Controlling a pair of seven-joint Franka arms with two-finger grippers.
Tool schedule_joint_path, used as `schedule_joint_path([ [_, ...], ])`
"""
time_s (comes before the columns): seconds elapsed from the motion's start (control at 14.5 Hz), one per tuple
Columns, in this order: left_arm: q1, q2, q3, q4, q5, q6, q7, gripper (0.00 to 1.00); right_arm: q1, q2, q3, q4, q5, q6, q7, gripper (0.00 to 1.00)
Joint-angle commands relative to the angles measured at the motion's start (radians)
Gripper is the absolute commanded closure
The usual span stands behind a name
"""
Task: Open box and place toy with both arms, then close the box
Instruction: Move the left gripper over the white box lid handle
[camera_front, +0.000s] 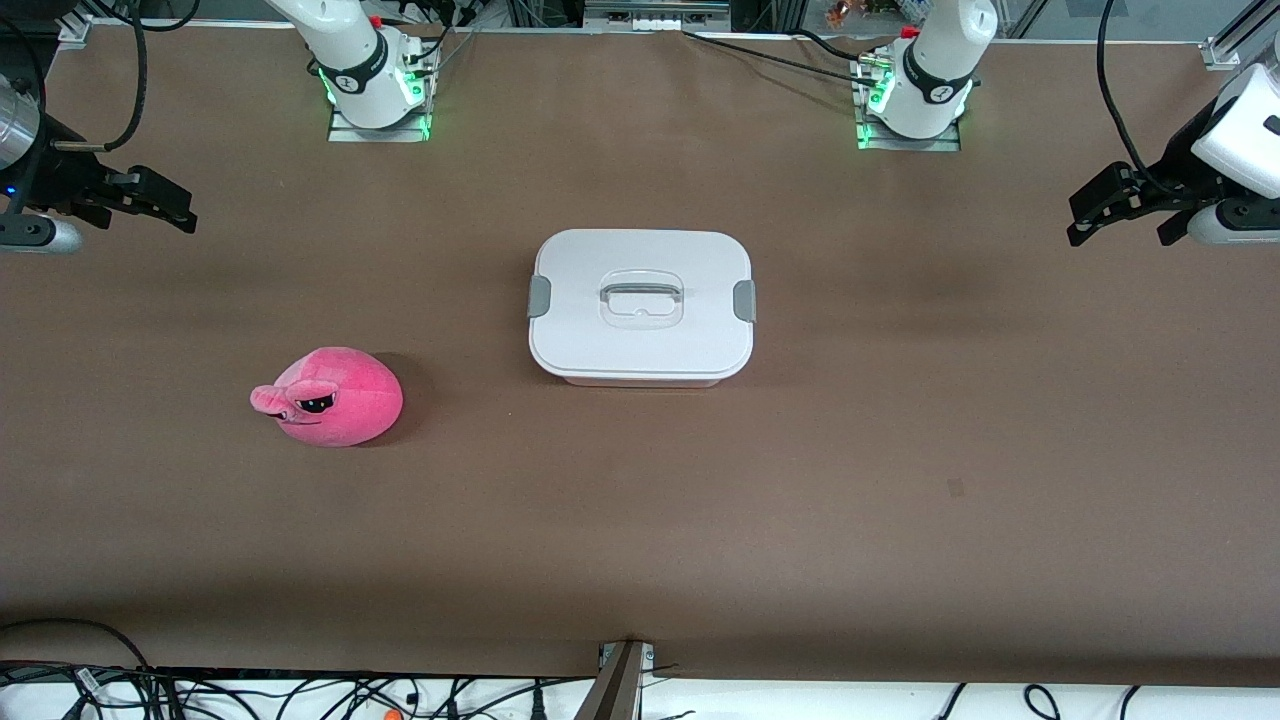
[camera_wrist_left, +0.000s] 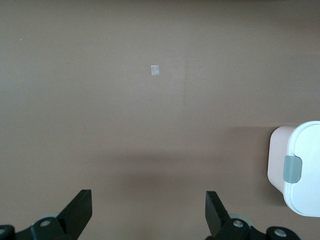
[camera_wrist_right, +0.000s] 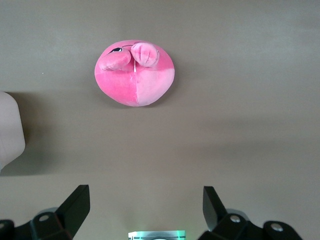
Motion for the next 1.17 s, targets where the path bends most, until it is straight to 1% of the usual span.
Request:
schedule_joint_path([
  [0.0, 0.006, 0.006, 0.002, 0.024, -0.015, -0.006, 0.016, 0.0, -0.004, -0.011, 0.0, -0.009, 0.002, -0.006, 0.004, 0.0],
  [0.55, 0.006, 0.006, -0.003, 0.022, -0.024, -0.007, 0.006, 0.0, -0.004, -0.011, 0.002, -0.007, 0.0, -0.006, 0.0, 0.0],
  [0.76, -0.009, 0.006, -0.012, 0.024, -0.026, -0.01, -0.008, 0.0, -0.004, -0.011, 0.002, -0.007, 0.0, -0.006, 0.0, 0.0],
  [0.83, -0.009, 0.006, -0.038, 0.025, -0.032, -0.01, -0.057, 0.0, -0.004, -0.011, 0.002, -0.007, 0.0, -0.006, -0.002, 0.0],
  [0.97, -0.011, 0.008, -0.082, 0.034, -0.046, -0.01, -0.23, 0.0, -0.003, -0.011, 0.002, -0.009, 0.0, -0.006, 0.0, 0.0],
  [1.1, -0.011, 0.037, -0.139, 0.065, -0.049, -0.01, -0.404, 0.0, -0.004, -0.011, 0.002, -0.007, 0.0, -0.006, 0.0, 0.0],
])
